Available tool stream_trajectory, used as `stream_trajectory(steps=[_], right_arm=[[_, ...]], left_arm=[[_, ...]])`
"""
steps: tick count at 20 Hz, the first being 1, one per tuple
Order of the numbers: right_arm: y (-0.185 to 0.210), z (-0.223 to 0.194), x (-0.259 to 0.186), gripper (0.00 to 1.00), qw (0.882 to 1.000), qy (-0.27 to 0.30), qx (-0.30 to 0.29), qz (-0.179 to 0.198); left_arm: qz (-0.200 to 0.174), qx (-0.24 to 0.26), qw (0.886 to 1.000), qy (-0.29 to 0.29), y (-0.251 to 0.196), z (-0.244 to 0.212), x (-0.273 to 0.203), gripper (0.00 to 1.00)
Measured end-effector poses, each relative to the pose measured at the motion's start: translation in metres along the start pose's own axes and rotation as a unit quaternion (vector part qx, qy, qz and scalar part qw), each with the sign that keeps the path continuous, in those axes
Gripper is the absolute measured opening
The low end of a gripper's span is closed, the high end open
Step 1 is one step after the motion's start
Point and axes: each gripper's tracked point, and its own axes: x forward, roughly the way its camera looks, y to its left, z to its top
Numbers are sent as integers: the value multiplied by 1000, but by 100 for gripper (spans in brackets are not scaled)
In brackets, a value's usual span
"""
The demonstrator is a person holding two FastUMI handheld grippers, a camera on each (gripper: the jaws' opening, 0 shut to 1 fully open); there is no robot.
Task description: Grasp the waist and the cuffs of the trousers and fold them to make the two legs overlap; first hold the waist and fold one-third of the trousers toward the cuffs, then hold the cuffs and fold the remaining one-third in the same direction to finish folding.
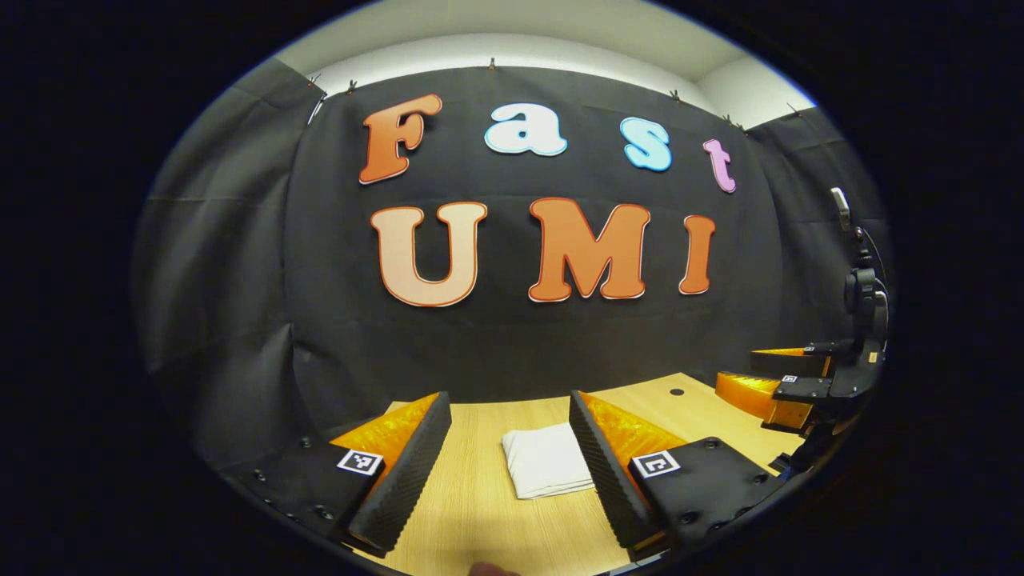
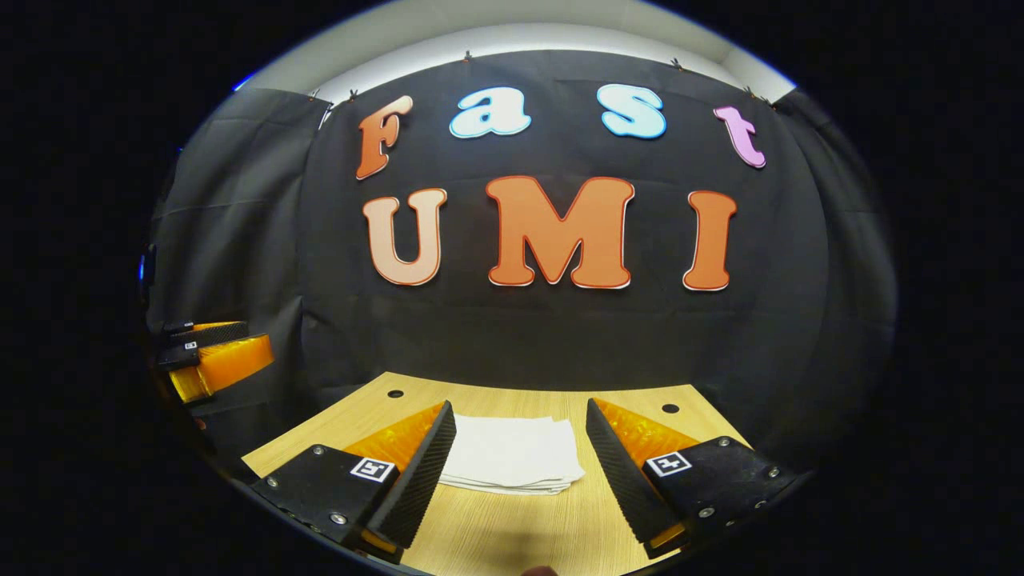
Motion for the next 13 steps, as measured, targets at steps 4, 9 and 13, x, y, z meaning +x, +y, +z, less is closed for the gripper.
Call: stream_trajectory(steps=[4, 9, 13], right_arm=[[7, 3, -21, 98, 1000, -8, 1, 2], [13, 5, -38, 98, 1000, -19, -6, 6], [8, 5, -44, 98, 1000, -21, 3, 5]], left_arm=[[4, 2, 1000, -16, -2, -4, -19, 98], [8, -9, 1000, -12, -2, -10, -28, 94], [-3, -20, 1000, -20, -9, -12, -39, 98]])
